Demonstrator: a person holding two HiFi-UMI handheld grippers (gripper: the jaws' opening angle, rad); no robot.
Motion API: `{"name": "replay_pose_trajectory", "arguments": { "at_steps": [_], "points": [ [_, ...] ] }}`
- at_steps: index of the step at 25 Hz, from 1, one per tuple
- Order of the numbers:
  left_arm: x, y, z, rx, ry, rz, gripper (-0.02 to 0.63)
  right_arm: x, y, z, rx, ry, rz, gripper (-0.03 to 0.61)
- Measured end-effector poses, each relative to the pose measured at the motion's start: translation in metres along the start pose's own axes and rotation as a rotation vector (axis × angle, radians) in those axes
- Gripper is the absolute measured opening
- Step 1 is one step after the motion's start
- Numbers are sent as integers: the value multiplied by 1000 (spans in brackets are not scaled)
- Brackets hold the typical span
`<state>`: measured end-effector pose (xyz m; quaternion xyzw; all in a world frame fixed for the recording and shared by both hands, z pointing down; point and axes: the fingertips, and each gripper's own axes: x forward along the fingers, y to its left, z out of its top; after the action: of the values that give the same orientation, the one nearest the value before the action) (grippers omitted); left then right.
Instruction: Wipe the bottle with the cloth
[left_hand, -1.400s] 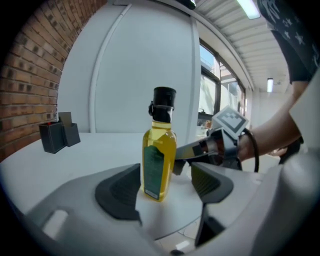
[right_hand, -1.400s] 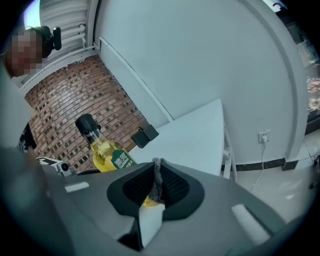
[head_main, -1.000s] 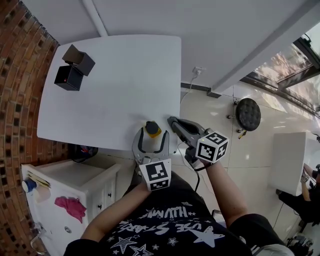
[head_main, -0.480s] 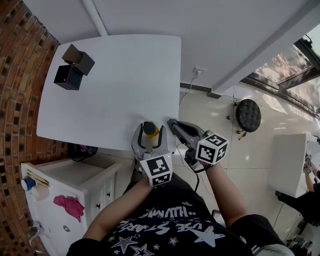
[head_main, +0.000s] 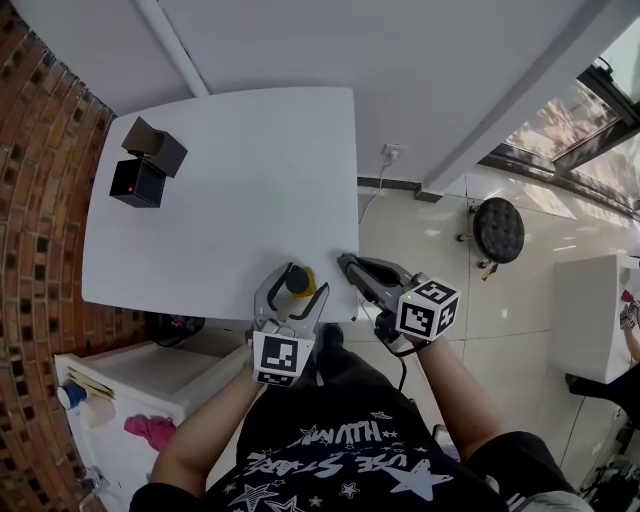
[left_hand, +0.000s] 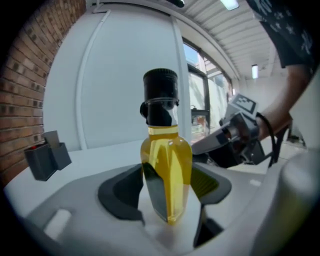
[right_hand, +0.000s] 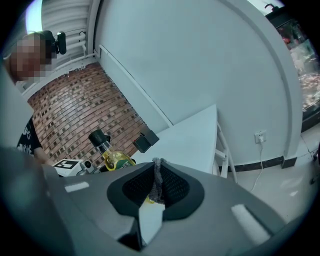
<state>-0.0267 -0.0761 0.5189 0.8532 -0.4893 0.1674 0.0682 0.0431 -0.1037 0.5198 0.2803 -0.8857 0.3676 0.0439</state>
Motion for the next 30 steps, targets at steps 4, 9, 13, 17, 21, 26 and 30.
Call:
{"name": "replay_pose_trajectory", "arguments": {
  "at_steps": [4,9,13,17,21,26,30],
  "points": [
    [-3,-7,-1,95,-14,-248,288,5,12,2,2,-15,9,38],
    [-7,-12,0,185,-5,-459,288,11,35,7,-13,-37,18,38],
    [-12,-19,-4,259,3,-622,288,18,53,11,-28,-47,31,38],
    [-12,-21,-6,298,4,-705,290,20,60,10,-40,-51,4,38],
    [-11,-19,-8,349,-8,-652,299,13,59,14,-37,-81,-33,38],
    [-23,-4,-11,221,-28,-491,302,2,60,31,-76,-100,-24,38],
    [-31,-2,-22,170,14,-336,301,4,59,48,-58,-86,50,38]
  ]
}}
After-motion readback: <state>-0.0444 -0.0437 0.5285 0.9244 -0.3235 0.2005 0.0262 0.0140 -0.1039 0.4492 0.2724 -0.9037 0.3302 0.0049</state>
